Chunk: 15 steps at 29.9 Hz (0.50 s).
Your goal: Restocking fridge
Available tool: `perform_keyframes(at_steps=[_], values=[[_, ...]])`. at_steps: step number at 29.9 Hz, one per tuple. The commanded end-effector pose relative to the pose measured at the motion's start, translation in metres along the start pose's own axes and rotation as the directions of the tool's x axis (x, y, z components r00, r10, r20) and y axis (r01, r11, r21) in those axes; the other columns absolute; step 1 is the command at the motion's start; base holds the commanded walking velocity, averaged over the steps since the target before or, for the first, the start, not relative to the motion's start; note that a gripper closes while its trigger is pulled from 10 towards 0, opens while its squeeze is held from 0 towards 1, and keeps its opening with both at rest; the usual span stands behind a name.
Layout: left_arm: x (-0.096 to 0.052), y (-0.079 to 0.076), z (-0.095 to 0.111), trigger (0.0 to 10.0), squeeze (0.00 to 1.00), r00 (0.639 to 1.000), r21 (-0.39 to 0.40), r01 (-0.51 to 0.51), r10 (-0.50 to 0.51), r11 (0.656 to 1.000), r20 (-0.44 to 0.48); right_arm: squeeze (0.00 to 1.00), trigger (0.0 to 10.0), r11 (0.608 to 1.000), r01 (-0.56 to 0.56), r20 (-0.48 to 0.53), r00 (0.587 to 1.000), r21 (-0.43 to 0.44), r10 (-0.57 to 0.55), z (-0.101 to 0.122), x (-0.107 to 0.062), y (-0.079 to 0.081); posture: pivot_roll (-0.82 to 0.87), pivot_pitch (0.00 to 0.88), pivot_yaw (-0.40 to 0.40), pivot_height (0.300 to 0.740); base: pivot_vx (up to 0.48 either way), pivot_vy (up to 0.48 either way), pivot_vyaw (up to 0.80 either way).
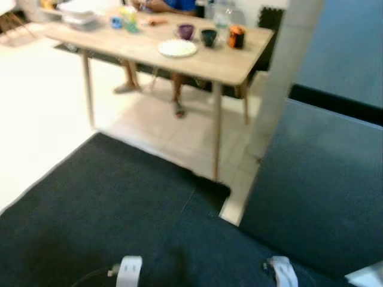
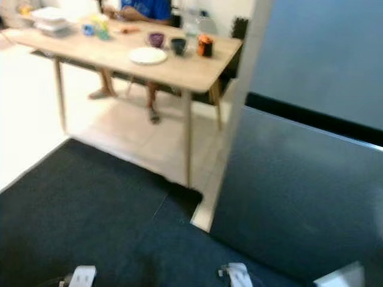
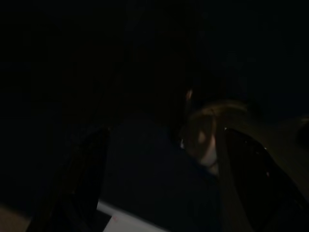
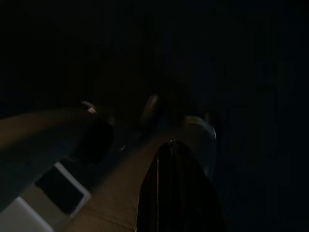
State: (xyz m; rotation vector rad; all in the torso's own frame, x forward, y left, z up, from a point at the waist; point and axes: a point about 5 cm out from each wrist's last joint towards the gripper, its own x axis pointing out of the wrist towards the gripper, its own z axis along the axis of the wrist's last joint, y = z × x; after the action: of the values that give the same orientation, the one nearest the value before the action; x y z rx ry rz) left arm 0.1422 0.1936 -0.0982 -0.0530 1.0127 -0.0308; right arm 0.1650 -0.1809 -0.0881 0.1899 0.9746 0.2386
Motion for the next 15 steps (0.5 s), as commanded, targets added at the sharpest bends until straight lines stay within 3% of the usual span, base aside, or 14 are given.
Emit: perform_keyframes(at_steps=[1, 15], values=[[-0.0004, -0.0031, -0.0049, 10.0, 0.00, 1.000, -0.014, 0.008, -0.008, 1.000, -0.013, 0.00, 10.0, 1.000, 0.000, -0.004, 1.000, 0.029, 0.000, -0.0044, -0.0007, 0.0005, -0.07, 0.089, -0.037, 0.740, 0.000, 0.000, 0.76], [-0.0003, -0.0010, -0.0022, 10.0, 0.00, 1.000, -0.039, 0.010, -0.010, 0.999, -0.004, 0.00, 10.0, 0.999, -0.003, -0.007, 1.000, 0.040, 0.003, -0.0062, -0.0004, 0.0019, -0.07, 0.093, -0.026, 0.740, 0.000, 0.000, 0.76]])
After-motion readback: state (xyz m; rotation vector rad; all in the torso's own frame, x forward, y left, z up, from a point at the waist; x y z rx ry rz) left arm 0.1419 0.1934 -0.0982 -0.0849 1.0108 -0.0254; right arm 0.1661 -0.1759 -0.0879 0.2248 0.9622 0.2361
